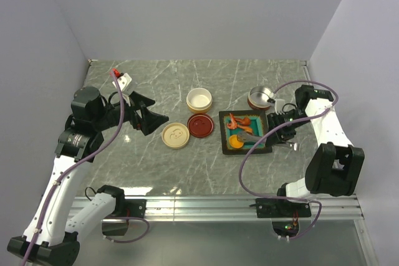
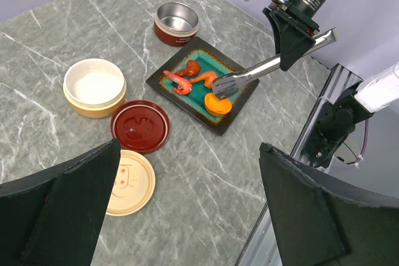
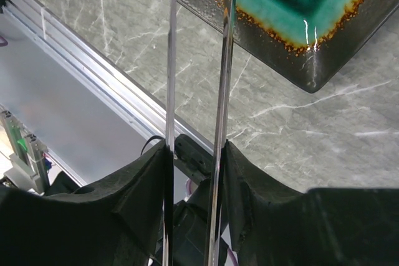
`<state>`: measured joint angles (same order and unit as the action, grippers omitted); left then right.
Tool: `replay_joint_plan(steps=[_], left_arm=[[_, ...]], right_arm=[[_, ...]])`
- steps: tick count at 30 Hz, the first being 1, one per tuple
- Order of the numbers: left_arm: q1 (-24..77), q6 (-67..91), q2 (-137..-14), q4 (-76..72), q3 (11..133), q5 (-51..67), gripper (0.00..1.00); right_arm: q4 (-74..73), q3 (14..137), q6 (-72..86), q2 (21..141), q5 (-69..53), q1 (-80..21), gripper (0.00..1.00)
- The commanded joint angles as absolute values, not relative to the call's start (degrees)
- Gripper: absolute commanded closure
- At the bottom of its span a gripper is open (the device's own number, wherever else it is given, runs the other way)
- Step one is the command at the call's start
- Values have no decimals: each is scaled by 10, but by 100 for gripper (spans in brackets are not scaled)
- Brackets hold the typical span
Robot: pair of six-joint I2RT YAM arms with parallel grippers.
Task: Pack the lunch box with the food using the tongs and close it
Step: Pick up the food using the clamp
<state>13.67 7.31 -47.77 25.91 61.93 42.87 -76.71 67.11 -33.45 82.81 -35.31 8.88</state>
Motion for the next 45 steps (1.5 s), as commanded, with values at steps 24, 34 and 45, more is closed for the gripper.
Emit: replay_joint_plan(steps=[24, 34, 45], left_arm=[[134, 70, -475, 243, 620, 445, 1], [133, 71, -479, 243, 624, 446, 1], [134, 69, -479, 243, 621, 447, 1]], right_arm=[[-789, 693, -344, 827, -372, 101, 55], [-780, 684, -341, 853, -372, 101, 55], [-782, 686, -352, 865, -384, 101, 68]])
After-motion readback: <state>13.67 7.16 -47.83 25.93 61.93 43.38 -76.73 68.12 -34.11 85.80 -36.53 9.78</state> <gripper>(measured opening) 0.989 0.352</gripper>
